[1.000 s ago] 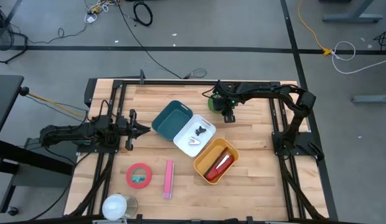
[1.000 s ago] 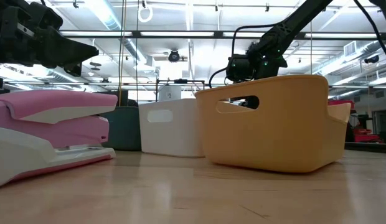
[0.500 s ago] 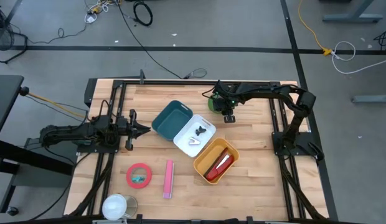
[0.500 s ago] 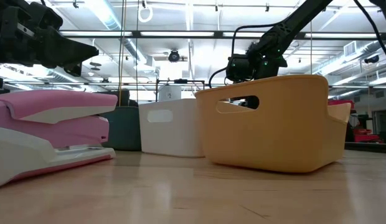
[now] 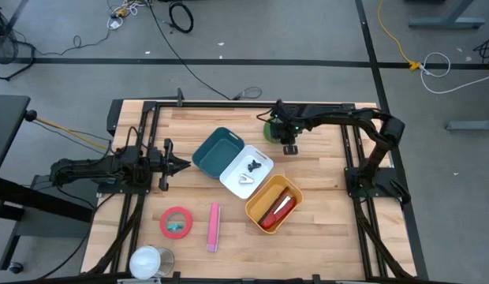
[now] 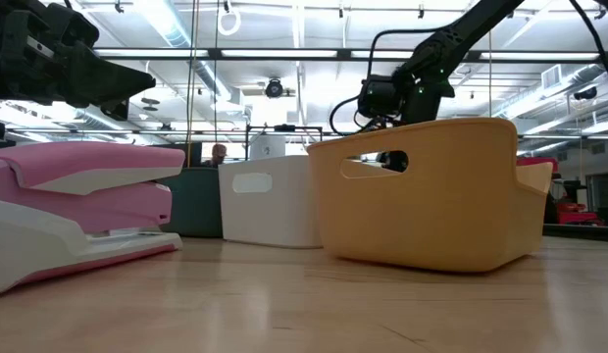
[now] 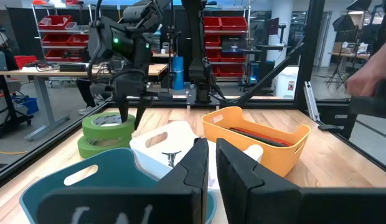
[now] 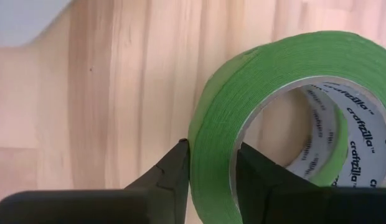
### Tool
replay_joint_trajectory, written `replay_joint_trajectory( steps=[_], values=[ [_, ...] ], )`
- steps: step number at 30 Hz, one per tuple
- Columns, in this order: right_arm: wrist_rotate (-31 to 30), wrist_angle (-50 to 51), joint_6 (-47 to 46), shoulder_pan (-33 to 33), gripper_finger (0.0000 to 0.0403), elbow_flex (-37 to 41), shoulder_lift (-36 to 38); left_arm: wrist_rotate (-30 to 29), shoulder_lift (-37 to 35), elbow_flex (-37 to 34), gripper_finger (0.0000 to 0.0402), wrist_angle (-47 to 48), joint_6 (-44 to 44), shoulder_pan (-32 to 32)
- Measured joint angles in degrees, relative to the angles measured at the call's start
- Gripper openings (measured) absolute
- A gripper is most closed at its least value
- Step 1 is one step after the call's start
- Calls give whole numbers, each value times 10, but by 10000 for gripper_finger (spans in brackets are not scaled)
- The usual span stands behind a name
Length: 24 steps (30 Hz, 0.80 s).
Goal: Pick and place Stapler, Stapler remover, tape
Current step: Put the green tape into the blue bin
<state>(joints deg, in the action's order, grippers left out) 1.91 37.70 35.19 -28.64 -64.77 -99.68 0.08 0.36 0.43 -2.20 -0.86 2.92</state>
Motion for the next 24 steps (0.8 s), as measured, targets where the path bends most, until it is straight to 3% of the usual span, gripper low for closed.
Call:
replay_joint_trajectory(
  steps=[12, 24],
  values=[
    [0, 103, 10, 33, 100, -125, 11, 0, 0, 0, 37, 0, 0, 0],
    [1, 112, 13, 101, 100, -231, 11, 0, 0, 0, 37, 0, 0, 0]
  ],
)
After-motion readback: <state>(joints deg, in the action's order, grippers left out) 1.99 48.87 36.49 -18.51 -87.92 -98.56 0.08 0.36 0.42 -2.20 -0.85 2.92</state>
